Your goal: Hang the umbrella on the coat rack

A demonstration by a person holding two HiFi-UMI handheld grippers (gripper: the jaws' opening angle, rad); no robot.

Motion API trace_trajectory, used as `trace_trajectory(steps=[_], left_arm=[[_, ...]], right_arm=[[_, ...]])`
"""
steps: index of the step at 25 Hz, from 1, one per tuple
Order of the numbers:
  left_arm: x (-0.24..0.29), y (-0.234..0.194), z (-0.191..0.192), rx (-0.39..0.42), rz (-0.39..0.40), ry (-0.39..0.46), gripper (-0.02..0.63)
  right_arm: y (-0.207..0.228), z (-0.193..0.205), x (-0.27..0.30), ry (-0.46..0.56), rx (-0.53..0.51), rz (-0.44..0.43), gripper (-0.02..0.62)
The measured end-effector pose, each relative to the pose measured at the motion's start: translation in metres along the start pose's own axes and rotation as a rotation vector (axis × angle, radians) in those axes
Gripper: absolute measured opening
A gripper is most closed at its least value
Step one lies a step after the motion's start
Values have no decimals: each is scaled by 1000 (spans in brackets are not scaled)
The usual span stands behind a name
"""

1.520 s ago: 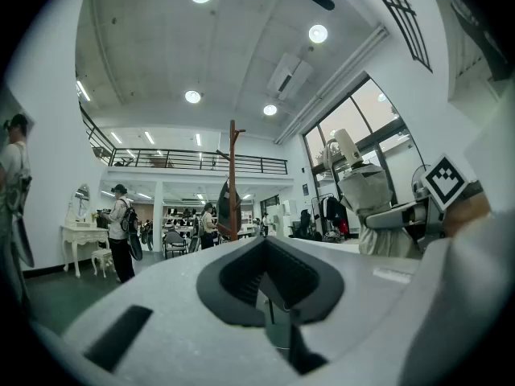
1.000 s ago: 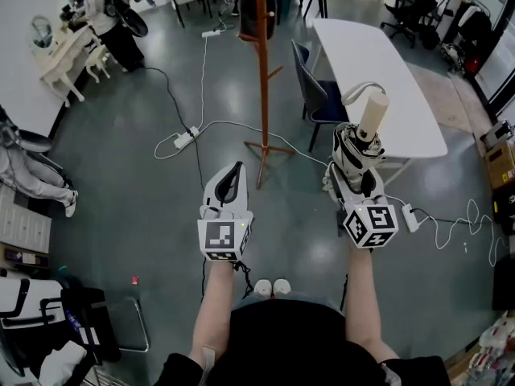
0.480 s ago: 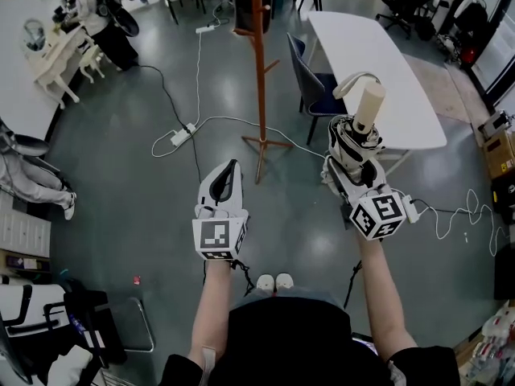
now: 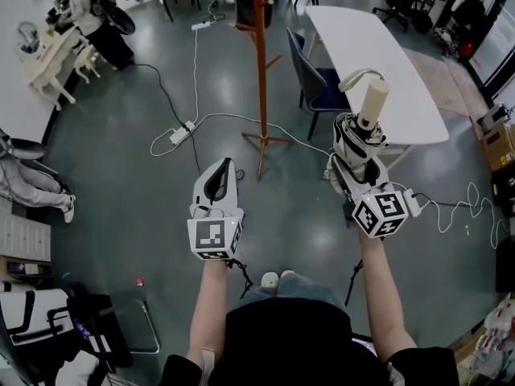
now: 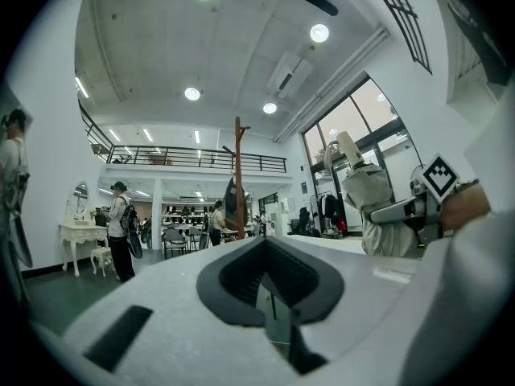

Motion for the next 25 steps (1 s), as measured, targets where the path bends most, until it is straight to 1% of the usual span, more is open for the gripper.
trace_trajectory(steps=[5, 9, 14, 19, 25], left_arm=[[9, -7, 1, 16, 12, -3, 6], [16, -13, 3, 4, 14, -9, 6], [35, -19, 10, 4, 6, -21, 6], [60, -31, 23, -1, -3, -31, 6], [113, -51, 32, -4, -22, -44, 6]], right_arm=[[-3, 4, 5, 8, 8, 0, 307], [-3, 5, 12, 0, 19, 6, 307], [8, 7, 32, -4, 22, -4, 307], [16, 9, 65, -3, 15, -22, 307], [42, 10, 123, -15, 19, -49, 307]])
Point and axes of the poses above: the fingertips, and each gripper's own axes: x forward along the fingers, y to its right, z out of its underside, the point moved 7 cm from there along -x, backward along the fingers, and after that the axes turned 1 degree about -y, right-handed, at the moved point
